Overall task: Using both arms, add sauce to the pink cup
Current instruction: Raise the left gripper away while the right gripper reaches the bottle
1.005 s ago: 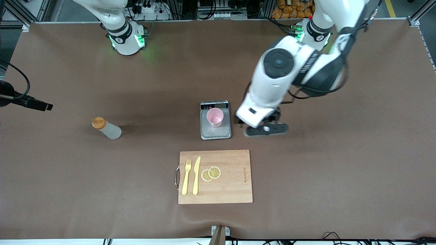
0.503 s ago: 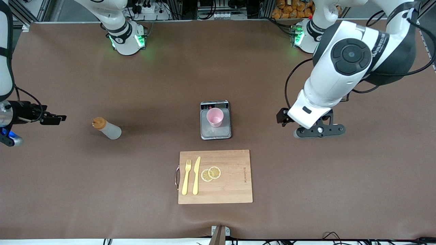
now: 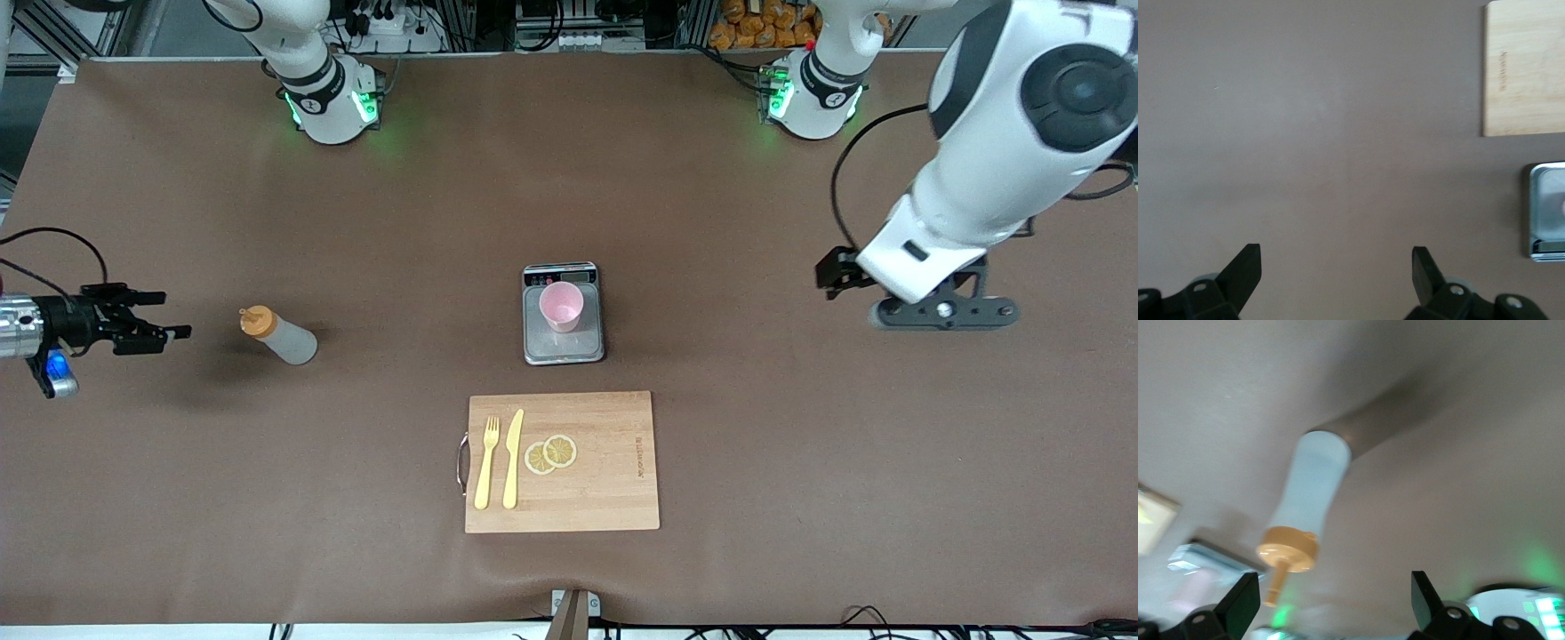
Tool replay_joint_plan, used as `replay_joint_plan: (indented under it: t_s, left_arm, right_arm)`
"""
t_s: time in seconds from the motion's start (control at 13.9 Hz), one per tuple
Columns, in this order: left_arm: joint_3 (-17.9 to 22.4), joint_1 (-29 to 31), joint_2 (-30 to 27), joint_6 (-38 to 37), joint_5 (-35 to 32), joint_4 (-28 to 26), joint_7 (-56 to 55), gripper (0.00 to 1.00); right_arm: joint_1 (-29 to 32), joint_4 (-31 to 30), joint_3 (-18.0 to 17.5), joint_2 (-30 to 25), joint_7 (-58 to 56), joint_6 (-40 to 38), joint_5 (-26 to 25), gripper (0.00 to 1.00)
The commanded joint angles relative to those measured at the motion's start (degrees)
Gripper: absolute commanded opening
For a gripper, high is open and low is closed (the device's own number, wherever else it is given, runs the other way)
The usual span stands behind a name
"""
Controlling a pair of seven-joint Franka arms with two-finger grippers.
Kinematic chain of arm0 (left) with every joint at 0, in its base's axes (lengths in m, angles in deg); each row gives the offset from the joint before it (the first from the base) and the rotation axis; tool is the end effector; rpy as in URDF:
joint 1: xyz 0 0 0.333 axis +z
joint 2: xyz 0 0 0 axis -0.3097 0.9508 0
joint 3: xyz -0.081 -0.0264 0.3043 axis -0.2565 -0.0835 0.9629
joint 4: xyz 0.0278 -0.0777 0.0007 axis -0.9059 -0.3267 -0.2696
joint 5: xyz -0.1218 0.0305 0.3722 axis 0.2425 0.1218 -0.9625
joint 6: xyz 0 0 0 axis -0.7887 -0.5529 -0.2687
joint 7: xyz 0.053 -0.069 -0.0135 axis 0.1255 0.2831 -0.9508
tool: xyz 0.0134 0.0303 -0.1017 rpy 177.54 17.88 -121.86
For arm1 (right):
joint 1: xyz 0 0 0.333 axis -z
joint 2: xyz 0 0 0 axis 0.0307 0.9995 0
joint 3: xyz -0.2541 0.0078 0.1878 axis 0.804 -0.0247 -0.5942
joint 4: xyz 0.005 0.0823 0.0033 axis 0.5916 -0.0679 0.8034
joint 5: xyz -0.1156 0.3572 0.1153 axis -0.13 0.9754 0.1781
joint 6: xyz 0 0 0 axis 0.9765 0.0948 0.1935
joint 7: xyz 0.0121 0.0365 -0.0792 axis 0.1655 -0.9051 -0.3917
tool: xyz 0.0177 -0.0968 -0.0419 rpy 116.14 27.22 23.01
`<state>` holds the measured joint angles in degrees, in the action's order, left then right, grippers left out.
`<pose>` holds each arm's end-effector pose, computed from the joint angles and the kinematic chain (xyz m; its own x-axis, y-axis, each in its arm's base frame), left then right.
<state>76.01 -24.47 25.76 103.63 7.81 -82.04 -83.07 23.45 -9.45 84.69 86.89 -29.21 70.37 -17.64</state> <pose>0.5841 -0.1731 0.5739 0.9979 -0.0627 -0.0137 -0.0636 -0.9941 -0.0880 0.6017 -0.2017 0.3095 0.5583 -0.4868 -0.6719 -0.7668 -0.6119 -0.1938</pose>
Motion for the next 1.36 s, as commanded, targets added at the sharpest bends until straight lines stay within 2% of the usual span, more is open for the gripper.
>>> replay_joint_plan:
  t_s: [0.0, 0.22, 0.36, 0.5, 0.86, 1.08, 1.29]
  left_arm:
    - [1.81, 0.18, -8.25, 0.28, 1.90, -8.08, 3.08, 1.00]
    - [1.72, 3.52, -9.41, -3.75, 2.25, -6.78, 3.52, 1.00]
    - [2.25, 4.84, -10.81, -5.69, 2.34, -6.33, 10.25, 1.00]
    - [5.05, 4.32, -11.34, -5.78, 3.57, -6.16, 11.87, 1.00]
    - [8.92, 4.23, -11.08, -8.42, 8.05, -1.50, 10.12, 1.00]
    - [8.93, 3.97, -11.17, -9.73, 8.32, -1.41, 5.21, 1.00]
    - [8.32, 4.23, -11.08, -10.00, 8.41, -1.32, 5.02, 1.00]
  right_arm:
    - [3.09, 2.93, -1.06, 7.07, 4.71, -1.18, 8.52, 1.00]
    - [2.99, 2.84, -1.14, 9.88, 7.70, -0.91, 9.50, 1.00]
    - [3.00, 2.84, -1.14, 12.34, 7.36, -0.83, 13.26, 1.00]
    - [2.74, 2.92, -1.14, 14.55, 7.62, -0.13, 15.47, 1.00]
    - [2.21, 2.31, -1.14, 16.13, 8.06, 0.32, 15.74, 1.00]
    - [1.07, 2.14, -1.14, 16.92, 7.89, 0.14, 15.74, 1.00]
    - [0.36, 1.87, -1.23, 17.63, 7.36, 0.05, 15.74, 1.00]
